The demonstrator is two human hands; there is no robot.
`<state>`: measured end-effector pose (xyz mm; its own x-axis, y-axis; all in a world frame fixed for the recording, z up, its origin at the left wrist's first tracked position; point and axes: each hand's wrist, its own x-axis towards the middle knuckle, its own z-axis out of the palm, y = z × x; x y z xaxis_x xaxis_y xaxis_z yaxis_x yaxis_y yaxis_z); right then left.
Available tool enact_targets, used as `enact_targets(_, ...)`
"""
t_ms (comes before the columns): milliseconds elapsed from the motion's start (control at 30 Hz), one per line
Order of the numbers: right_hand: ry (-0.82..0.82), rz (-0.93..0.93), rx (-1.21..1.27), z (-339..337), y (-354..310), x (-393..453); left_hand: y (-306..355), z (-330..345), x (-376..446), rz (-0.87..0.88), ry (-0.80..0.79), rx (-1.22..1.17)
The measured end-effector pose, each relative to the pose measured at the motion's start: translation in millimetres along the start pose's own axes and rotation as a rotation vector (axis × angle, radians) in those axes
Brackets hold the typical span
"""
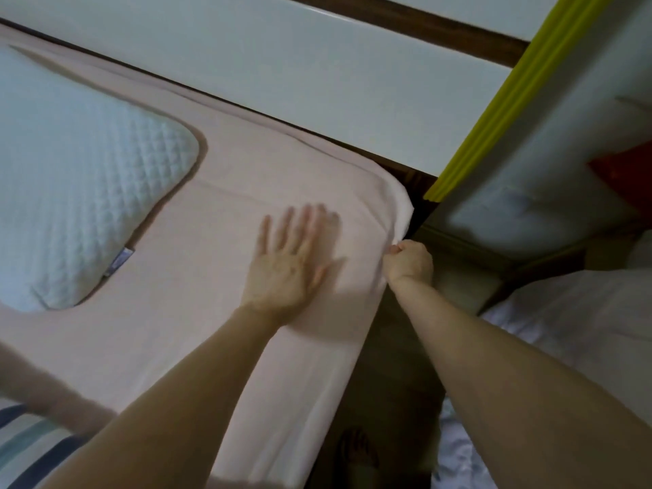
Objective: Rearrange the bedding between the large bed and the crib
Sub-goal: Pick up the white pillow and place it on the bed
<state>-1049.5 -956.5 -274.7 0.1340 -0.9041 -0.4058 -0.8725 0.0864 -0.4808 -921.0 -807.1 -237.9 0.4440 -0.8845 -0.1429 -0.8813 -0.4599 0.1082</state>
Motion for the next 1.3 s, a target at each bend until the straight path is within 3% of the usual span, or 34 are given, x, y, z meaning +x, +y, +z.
enact_targets(67, -0.011, 0.011, 0.024, 5.4, -5.0, 0.3, -9.7, 7.4, 1.4, -0.27, -0.024, -0.043)
enact_targets(100, 0.0, -0.011, 0.005, 6.3, -4.5, 0.9, -11.3, 10.9, -2.0, -0.278, -0.065, -0.032)
enact_targets(133, -0.004, -0.043, -0.041, 5.8, -5.0, 0.7, -10.3, 13.1, -6.5, -0.171, -0.082, -0.01)
enact_targets(233, -0.065, -0.049, -0.089, 2.0, -11.6, 2.6, -5.1, 16.0, -24.0, 0.448, -0.129, -0.004)
enact_targets(267, -0.087, -0.041, -0.075, 2.6, -13.3, 3.0, -7.8, 15.0, -23.4, 0.503, -0.076, -0.027)
enact_targets(300, -0.085, -0.044, -0.075, 3.2, -13.2, 2.1, -10.9, 15.4, -16.9, 0.393, 0.031, -0.051)
enact_targets(333, -0.074, -0.053, -0.073, 4.3, -13.0, 2.3, -15.1, 16.8, -4.4, 0.138, 0.135, -0.087)
enact_targets(400, -0.051, -0.062, -0.049, 7.9, -7.9, 4.6, -16.1, 15.3, 27.8, -0.34, 0.125, -0.108)
enact_targets(433, -0.045, -0.07, -0.038, 9.4, -4.4, 6.0, -7.5, 14.9, 42.3, -0.441, 0.094, -0.101)
enact_targets(467, -0.046, -0.083, -0.031, 10.3, -4.6, 6.4, 2.9, 14.8, 53.2, -0.428, 0.078, -0.08)
enact_targets(500, -0.056, -0.089, -0.024, 10.0, -1.6, 7.4, 20.6, 16.8, 58.0, -0.303, 0.048, -0.038)
enact_targets(600, -0.069, -0.118, 0.018, 4.8, 3.6, 6.4, 57.3, 23.8, 39.2, 0.406, -0.096, -0.016)
enact_targets(633, -0.07, -0.13, 0.028, 2.2, 6.1, 5.2, 54.4, 21.2, 32.1, 0.522, -0.084, -0.073)
enact_targets(667, -0.072, -0.136, 0.039, 1.3, 8.6, 4.3, 41.9, 19.3, 29.1, 0.494, 0.02, -0.143)
enact_targets(733, -0.091, -0.116, 0.051, -2.1, 10.1, 2.8, 2.1, 17.5, 23.7, 0.035, 0.311, -0.211)
enact_targets(800, -0.052, -0.086, -0.023, -5.6, 2.9, -0.7, -34.9, 16.8, 2.4, -0.448, 0.314, -0.153)
enact_targets(867, 0.174, -0.232, -0.206, -5.8, -12.0, -12.6, -42.6, 21.7, -27.4, -0.631, 0.171, -0.117)
enact_targets(933, 0.261, -0.612, -0.251, 2.6, -39.9, -33.1, -41.4, 25.1, -54.1, -0.682, 0.133, -0.089)
enact_targets(1000, 0.068, -0.951, -0.335, 25.5, -73.1, -54.8, -49.7, 27.7, -77.1, -0.767, 0.158, -0.066)
enact_targets(1067, -0.053, -1.107, -0.505, 54.5, -92.8, -71.6, -58.6, 30.7, -100.3, -0.926, 0.151, -0.106)
enact_targets(1167, -0.053, -1.143, -0.649, 76.2, -89.6, -70.9, -31.1, 36.9, -127.7, -0.963, 0.045, -0.153)
enact_targets(1300, 0.07, -0.959, -0.599, 61.4, -43.3, -54.8, 17.5, 48.8, -158.7, -0.556, -0.083, -0.124)
